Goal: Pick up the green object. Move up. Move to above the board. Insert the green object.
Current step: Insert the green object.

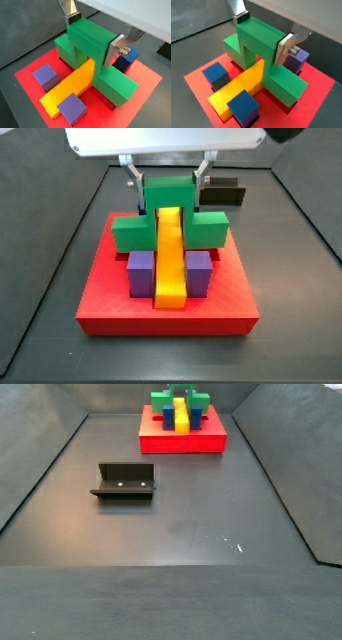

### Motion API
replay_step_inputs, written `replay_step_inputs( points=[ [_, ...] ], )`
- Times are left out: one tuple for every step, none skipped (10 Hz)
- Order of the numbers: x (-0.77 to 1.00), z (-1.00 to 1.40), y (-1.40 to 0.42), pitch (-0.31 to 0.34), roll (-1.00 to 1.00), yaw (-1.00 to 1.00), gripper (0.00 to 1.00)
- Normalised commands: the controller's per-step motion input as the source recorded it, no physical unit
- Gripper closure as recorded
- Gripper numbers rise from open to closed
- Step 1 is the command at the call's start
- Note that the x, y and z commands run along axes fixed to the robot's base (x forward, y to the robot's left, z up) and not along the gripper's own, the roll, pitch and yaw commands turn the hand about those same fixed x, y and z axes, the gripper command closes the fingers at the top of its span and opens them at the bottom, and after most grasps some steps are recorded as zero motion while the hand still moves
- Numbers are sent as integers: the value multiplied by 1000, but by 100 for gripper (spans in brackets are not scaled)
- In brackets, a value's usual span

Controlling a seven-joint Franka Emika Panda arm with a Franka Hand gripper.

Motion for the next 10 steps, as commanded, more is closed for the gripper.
replay_step_inputs(
  points=[
    [-6, -183, 0, -66, 114, 0, 100],
    [-23, -129, -31, -60, 126, 0, 100],
    [0, -137, -34, -19, 170, 0, 100],
    [0, -143, -11, 0, 164, -54, 100],
    [0, -109, -74, 0, 186, -97, 100],
    [0, -103, -86, 0, 209, -94, 100],
    [0, -126, -123, 0, 189, -89, 100],
    [0, -117, -160, 0, 209, -94, 100],
    [0, -80, -86, 0, 171, -74, 100],
    [31, -77, 0, 0, 116, 0, 100]
  ],
)
